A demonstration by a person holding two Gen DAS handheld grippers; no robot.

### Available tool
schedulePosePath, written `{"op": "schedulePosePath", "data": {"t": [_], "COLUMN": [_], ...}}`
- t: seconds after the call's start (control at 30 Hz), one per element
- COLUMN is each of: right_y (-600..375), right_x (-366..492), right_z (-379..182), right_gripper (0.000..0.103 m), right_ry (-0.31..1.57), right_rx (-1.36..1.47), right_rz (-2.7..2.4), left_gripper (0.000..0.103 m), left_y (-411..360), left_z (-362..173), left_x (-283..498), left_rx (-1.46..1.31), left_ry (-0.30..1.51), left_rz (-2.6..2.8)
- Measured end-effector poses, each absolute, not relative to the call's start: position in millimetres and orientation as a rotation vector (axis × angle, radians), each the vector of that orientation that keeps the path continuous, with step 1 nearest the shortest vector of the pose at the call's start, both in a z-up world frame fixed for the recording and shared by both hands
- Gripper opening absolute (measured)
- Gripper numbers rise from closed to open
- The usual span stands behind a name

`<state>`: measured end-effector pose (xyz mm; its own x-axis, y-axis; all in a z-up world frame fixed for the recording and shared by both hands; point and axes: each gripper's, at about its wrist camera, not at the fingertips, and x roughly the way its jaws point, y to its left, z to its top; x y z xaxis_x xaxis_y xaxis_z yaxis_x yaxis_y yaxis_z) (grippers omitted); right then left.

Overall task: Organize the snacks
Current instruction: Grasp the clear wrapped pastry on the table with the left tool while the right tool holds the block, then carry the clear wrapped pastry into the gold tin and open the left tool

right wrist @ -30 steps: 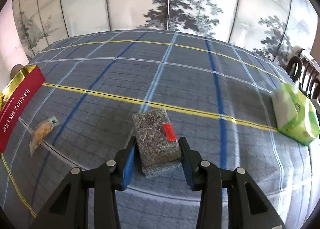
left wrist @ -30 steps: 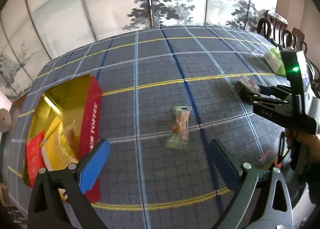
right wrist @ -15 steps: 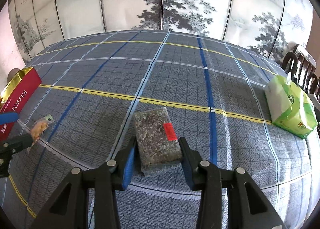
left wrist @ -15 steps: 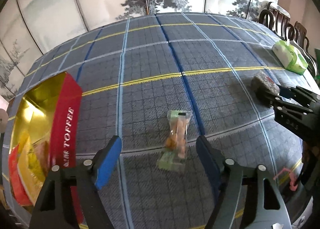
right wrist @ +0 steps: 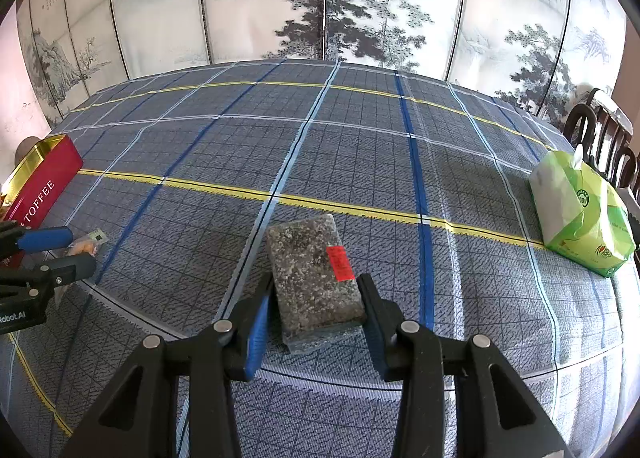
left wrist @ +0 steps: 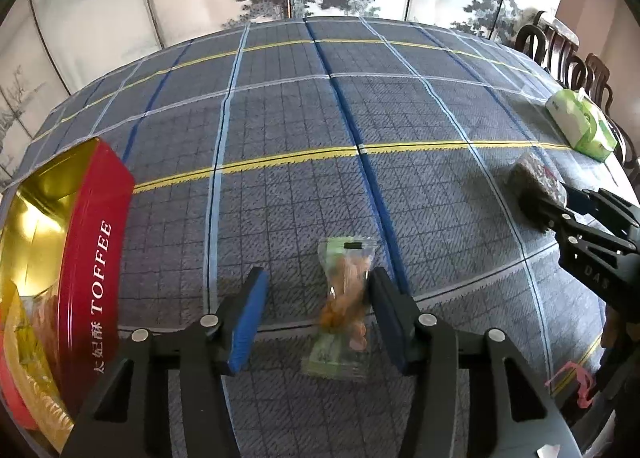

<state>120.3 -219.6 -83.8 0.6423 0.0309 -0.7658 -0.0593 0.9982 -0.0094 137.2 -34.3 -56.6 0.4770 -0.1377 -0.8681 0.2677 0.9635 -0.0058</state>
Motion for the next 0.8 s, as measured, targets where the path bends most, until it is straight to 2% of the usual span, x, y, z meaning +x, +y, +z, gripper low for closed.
{"op": "schedulePosePath", "data": {"t": [0.07,0.2,0.8], "right_y": [-220,-220,-220], "right_x": [120,120,120], "right_z": [-84,-84,-84], "right_gripper": [0.041,0.041,0.041], "right_ry": [0.872,0.872,0.871], "right_rx": [-0.035,-0.035,-0.036], "right_rz": [0.052,0.052,0.052], "left_gripper": [0.036,0.021,0.019], "left_y": [-36,-38,-30], "left_z": [-56,-55,-45], "left_x": [137,137,123], "left_rx": [0.139,0.14,0.111], "left_ry": [1.041,1.041,1.057], "left_rz": [-0.255,-0.265,-0.24]}}
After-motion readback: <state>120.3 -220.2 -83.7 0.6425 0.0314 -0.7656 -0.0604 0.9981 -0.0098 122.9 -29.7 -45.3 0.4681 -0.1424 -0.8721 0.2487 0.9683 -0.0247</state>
